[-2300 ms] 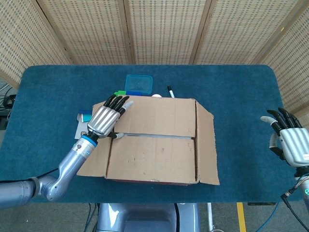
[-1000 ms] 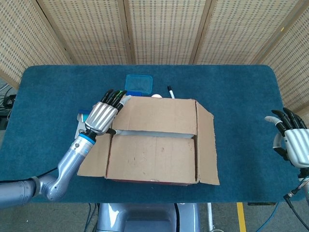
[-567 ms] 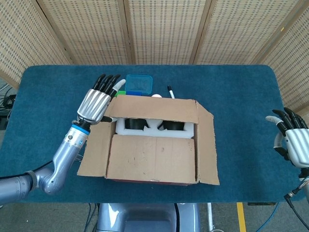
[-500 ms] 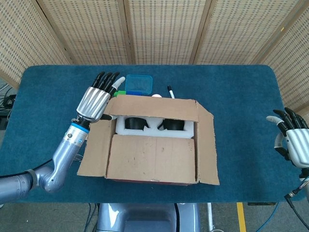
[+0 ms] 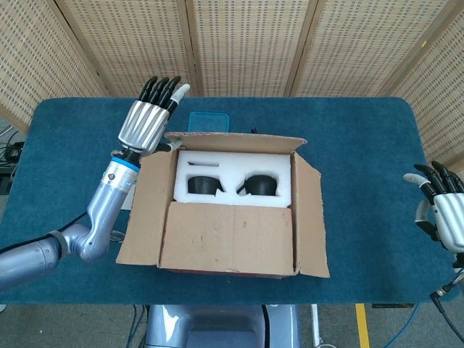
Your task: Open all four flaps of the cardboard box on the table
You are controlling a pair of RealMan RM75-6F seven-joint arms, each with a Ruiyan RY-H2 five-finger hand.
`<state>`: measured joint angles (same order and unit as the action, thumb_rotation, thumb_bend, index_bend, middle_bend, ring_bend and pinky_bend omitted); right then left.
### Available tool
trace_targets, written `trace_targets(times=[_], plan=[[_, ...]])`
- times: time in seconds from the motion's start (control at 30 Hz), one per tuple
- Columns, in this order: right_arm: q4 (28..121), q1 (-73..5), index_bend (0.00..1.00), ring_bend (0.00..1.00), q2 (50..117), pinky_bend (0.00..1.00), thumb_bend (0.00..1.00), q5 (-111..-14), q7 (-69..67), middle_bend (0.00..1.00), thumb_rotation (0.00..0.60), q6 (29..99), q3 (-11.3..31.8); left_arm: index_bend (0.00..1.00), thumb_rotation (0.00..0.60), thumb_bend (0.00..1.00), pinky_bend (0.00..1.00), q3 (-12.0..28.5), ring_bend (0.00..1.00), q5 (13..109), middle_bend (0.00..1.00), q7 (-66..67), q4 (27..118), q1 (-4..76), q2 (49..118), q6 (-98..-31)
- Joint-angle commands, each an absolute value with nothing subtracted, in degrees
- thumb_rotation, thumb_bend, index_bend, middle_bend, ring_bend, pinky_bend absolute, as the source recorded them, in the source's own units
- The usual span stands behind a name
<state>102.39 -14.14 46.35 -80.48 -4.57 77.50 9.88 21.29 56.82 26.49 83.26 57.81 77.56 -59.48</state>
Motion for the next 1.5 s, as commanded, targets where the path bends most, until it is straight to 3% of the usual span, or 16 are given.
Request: trace_targets(times=[0.03,0.43,0.97,1.23,1.43,1.5], plan=[[102.38,-14.08,0.22,0.00,46.27,0.12,0.88,-80.41,-4.55,0.14,0.600,77.52,9.90,0.00,0.518,0.19,0.00,21.88,0.00,55.69,0.00,27.81,80.14,59.66,79.29,-58.64],[102.31,-13.71,0.22,0.00,45.78,0.12,0.88,-80.18,-5.06,0.14,0.600,77.66,9.97,0.00,0.516,0.19,0.00,22.04,0.00,52.04,0.00,30.43,70.30,63.02,85.18,-57.31],[102.79,-13.85,0.22,0.00,45.73,0.12,0.88,-80.13,-4.79,0.14,0.600,77.43,10.17,0.00,0.516,0.19,0.00,22.10,0.00,50.63,0.00,31.02,69.56,62.67,83.80,-57.34],[103.35,-13.58,0.22,0.00,45.36,0.12,0.88,-80.09,-4.28,0.14,0.600,77.89,10.25,0.02,0.516,0.19,0.00,22.64,0.00,50.42,0.00,27.91,74.52,61.20,80.45,-56.34],[103.26,-13.49,0.22,0.00,45.46,0.12,0.88,-80.06,-4.46,0.14,0.600,77.84,10.18,0.16,0.519,0.23,0.00,21.49,0.00,49.50,0.00,26.02,83.10,58.84,74.95,-53.44],[103.14,-13.59,0.22,0.00,45.67,0.12,0.88,-80.08,-4.50,0.14,0.600,77.57,10.10,0.20,0.556,0.25,0.00,20.98,0.00,49.37,0.00,25.05,86.37,57.82,72.98,-52.83]])
